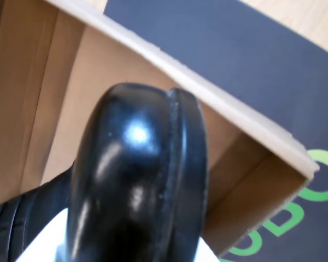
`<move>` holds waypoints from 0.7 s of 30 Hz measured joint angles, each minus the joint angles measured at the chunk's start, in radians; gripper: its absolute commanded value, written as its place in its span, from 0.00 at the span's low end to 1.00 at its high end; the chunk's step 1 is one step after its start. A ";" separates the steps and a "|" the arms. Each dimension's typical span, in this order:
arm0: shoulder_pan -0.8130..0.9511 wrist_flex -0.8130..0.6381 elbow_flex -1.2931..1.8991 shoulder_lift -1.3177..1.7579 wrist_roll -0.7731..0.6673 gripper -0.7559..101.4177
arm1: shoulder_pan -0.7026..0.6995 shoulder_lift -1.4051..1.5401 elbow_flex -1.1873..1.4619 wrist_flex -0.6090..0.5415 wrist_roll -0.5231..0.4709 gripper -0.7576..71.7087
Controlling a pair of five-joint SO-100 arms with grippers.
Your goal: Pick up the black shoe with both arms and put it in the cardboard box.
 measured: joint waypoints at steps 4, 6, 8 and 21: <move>0.000 0.006 -0.002 -0.005 0.000 0.34 | -0.002 -0.006 -0.009 0.000 0.000 0.03; 0.000 0.028 -0.006 -0.015 0.000 0.43 | -0.003 -0.020 -0.009 0.000 0.014 0.10; 0.000 0.061 -0.008 -0.017 0.000 0.44 | -0.008 -0.028 -0.008 0.009 0.025 0.17; 0.000 0.166 -0.031 -0.031 -0.002 0.53 | -0.014 -0.063 -0.009 0.018 0.026 0.44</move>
